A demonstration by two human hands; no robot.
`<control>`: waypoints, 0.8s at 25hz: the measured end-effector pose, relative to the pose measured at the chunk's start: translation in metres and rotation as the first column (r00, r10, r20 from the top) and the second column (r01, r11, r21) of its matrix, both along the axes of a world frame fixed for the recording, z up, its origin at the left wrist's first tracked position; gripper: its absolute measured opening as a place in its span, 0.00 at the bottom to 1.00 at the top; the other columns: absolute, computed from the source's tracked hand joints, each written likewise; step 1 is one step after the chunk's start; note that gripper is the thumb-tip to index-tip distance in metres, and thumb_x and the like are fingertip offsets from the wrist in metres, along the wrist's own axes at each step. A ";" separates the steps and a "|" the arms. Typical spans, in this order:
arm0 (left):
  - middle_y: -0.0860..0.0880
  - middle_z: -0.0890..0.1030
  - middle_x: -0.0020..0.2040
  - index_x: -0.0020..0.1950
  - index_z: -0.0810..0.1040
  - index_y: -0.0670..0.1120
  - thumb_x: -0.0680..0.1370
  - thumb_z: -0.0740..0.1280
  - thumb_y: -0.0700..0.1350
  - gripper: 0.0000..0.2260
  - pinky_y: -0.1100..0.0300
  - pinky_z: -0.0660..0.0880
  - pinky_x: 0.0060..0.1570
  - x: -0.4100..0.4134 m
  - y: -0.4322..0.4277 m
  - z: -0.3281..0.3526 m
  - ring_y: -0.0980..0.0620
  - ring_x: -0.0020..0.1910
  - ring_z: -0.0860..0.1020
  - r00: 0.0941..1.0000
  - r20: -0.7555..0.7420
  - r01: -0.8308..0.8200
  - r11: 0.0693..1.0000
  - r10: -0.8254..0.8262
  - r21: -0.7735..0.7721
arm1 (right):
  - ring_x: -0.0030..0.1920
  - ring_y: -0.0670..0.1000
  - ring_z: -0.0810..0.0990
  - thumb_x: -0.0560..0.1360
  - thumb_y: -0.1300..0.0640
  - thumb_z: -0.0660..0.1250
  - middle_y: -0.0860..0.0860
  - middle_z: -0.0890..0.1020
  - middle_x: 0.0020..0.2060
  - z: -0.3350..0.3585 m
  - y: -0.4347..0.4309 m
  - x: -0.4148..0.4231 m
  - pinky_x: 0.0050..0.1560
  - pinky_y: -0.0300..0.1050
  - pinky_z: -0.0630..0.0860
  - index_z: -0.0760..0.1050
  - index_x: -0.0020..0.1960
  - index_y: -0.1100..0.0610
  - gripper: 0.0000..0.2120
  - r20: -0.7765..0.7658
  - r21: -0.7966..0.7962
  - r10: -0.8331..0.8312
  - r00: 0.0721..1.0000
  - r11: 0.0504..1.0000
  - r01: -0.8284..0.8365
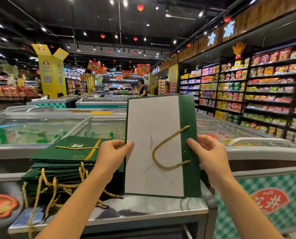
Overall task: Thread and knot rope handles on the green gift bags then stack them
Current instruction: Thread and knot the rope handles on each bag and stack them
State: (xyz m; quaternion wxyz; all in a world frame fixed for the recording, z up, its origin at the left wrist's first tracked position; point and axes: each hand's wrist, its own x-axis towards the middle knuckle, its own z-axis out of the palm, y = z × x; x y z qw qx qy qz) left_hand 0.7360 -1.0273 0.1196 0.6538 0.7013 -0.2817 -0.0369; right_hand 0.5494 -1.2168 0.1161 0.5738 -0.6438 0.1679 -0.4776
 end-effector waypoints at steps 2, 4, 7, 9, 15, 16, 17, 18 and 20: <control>0.51 0.78 0.30 0.45 0.84 0.45 0.80 0.70 0.47 0.07 0.64 0.67 0.28 0.002 0.001 0.012 0.57 0.26 0.71 0.996 -0.074 0.040 0.995 -0.046 -0.091 | 0.44 0.54 0.87 0.76 0.53 0.74 0.53 0.87 0.41 0.004 -0.004 0.003 0.40 0.47 0.83 0.83 0.53 0.57 0.09 0.000 -0.047 -0.053 0.999 0.997 0.053; 0.45 0.77 0.33 0.44 0.83 0.42 0.81 0.68 0.45 0.09 0.63 0.69 0.27 0.005 -0.001 0.024 0.54 0.27 0.73 0.991 -0.097 0.074 0.989 -0.087 -0.130 | 0.38 0.51 0.85 0.78 0.51 0.72 0.53 0.87 0.39 0.008 -0.009 0.005 0.36 0.45 0.80 0.84 0.51 0.56 0.09 0.019 -0.059 -0.042 0.999 0.997 0.043; 0.46 0.77 0.34 0.43 0.78 0.41 0.82 0.63 0.42 0.10 0.62 0.72 0.28 0.010 -0.007 0.038 0.54 0.27 0.77 0.968 -0.198 0.108 0.965 -0.157 -0.240 | 0.33 0.49 0.77 0.81 0.49 0.68 0.55 0.81 0.34 0.017 -0.018 0.009 0.31 0.39 0.74 0.84 0.50 0.61 0.15 0.058 -0.001 -0.023 0.998 1.000 0.023; 0.47 0.77 0.33 0.45 0.77 0.42 0.83 0.60 0.43 0.10 0.63 0.72 0.28 0.012 -0.010 0.047 0.53 0.27 0.77 0.943 -0.255 0.127 0.940 -0.213 -0.317 | 0.35 0.51 0.78 0.82 0.48 0.66 0.57 0.81 0.35 0.022 -0.024 0.010 0.32 0.41 0.77 0.83 0.50 0.62 0.17 0.071 0.020 -0.036 0.997 0.999 0.035; 0.45 0.81 0.41 0.48 0.80 0.41 0.81 0.63 0.45 0.10 0.56 0.75 0.43 0.020 -0.027 0.055 0.51 0.35 0.79 0.918 -0.286 0.171 0.926 -0.274 -0.338 | 0.44 0.53 0.85 0.83 0.54 0.65 0.55 0.87 0.43 0.037 -0.039 0.019 0.41 0.46 0.81 0.83 0.51 0.61 0.12 0.053 0.110 0.080 0.995 0.990 -0.085; 0.44 0.81 0.46 0.53 0.80 0.41 0.81 0.64 0.44 0.09 0.55 0.76 0.46 0.021 -0.029 0.055 0.50 0.40 0.80 0.907 -0.291 0.210 0.926 -0.304 -0.314 | 0.50 0.52 0.84 0.81 0.53 0.67 0.54 0.87 0.48 0.036 -0.046 0.021 0.50 0.49 0.81 0.84 0.55 0.60 0.11 0.025 0.142 0.138 0.990 0.980 -0.140; 0.45 0.81 0.52 0.59 0.79 0.41 0.80 0.65 0.42 0.10 0.57 0.77 0.47 0.025 -0.033 0.055 0.50 0.46 0.80 0.908 -0.284 0.236 0.936 -0.309 -0.262 | 0.56 0.51 0.83 0.79 0.53 0.70 0.53 0.86 0.53 0.034 -0.053 0.025 0.59 0.50 0.77 0.83 0.59 0.58 0.12 -0.020 0.157 0.180 0.983 0.972 -0.175; 0.46 0.80 0.55 0.62 0.78 0.42 0.80 0.66 0.39 0.11 0.62 0.78 0.45 0.029 -0.038 0.053 0.51 0.49 0.79 0.924 -0.255 0.242 0.951 -0.286 -0.192 | 0.59 0.50 0.82 0.77 0.55 0.73 0.53 0.85 0.57 0.029 -0.060 0.030 0.66 0.50 0.74 0.82 0.62 0.58 0.15 -0.060 0.161 0.215 0.975 0.966 -0.204; 0.45 0.78 0.59 0.67 0.76 0.44 0.78 0.68 0.35 0.17 0.68 0.78 0.40 0.040 -0.051 0.047 0.54 0.48 0.78 0.969 -0.143 0.199 0.980 -0.200 -0.020 | 0.55 0.53 0.84 0.75 0.63 0.73 0.59 0.84 0.57 0.019 -0.074 0.045 0.63 0.50 0.78 0.79 0.64 0.60 0.17 -0.077 0.188 0.234 0.969 0.958 -0.217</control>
